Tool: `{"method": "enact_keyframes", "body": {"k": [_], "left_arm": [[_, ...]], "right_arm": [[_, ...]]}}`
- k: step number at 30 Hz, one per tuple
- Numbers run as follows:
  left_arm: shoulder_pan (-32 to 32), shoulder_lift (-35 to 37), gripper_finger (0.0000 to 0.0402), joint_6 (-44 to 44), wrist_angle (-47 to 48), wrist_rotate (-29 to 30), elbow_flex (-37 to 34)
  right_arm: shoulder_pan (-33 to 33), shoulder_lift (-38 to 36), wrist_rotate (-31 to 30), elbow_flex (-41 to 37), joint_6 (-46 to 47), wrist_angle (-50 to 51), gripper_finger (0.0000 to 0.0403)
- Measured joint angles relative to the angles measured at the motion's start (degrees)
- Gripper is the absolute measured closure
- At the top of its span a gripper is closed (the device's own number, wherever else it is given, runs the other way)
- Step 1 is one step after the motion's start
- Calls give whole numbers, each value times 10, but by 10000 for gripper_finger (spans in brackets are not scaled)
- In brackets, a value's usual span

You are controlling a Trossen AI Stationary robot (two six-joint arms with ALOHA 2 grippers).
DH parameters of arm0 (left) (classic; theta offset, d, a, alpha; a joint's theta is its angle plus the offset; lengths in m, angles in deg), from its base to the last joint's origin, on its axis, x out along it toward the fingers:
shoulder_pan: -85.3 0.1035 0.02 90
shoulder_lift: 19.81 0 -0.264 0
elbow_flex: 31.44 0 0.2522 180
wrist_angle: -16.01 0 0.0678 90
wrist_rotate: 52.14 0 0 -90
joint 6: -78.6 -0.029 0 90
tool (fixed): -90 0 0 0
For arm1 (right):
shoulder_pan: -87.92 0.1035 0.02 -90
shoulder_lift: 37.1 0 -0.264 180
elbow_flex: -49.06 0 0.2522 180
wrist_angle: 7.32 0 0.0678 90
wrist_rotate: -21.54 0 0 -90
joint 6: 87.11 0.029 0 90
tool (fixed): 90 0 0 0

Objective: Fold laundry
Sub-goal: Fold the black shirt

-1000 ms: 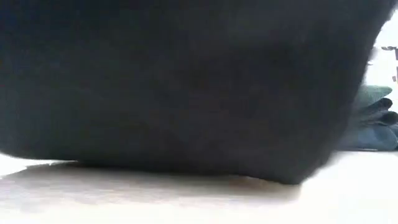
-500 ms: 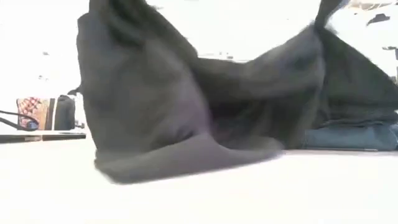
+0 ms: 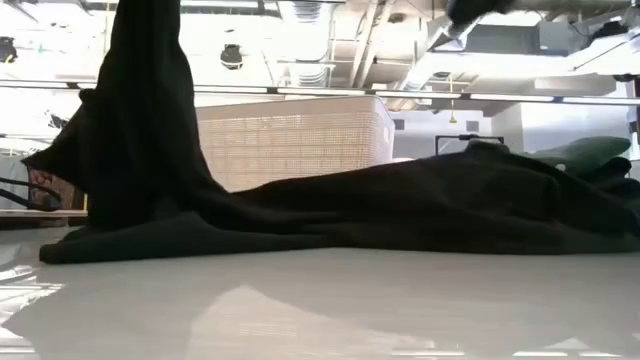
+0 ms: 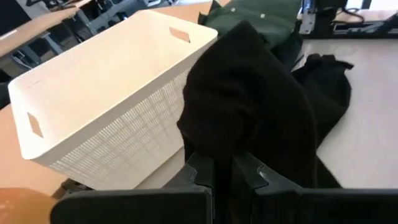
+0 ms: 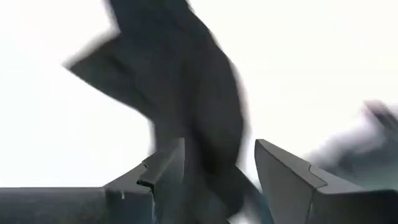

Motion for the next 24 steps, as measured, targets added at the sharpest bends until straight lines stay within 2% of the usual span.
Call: {"method": "enact_keyframes", "body": {"k": [4,8,10,12,15,18,21,24], "left_arm": [[0,0,401,1,-15,-16,-22],[0,0,401,-34,-75,-50,-50],[0,0,401,-86,-139,-100,-71],[-2,0,401,-139,-227,-184,-99],[-10,0,401,-166,-340,-358,-146],[-30,-5,401,-125,-425,-490,-200],[-60,-7,401,-67,-476,-535,-262],[-76,-7,401,15,-525,-546,-328]], "right_arm": [[42,31,-2,-74,-112,-275,180],[40,110,-9,-125,-213,-563,180],[33,162,-4,-126,-281,-671,180],[27,208,0,-113,-338,-715,180],[25,246,-27,-82,-352,-646,180],[16,256,-90,-53,-262,-489,180],[-11,256,-105,-47,-136,-357,180],[-40,257,-69,-47,-62,-287,180]]}}
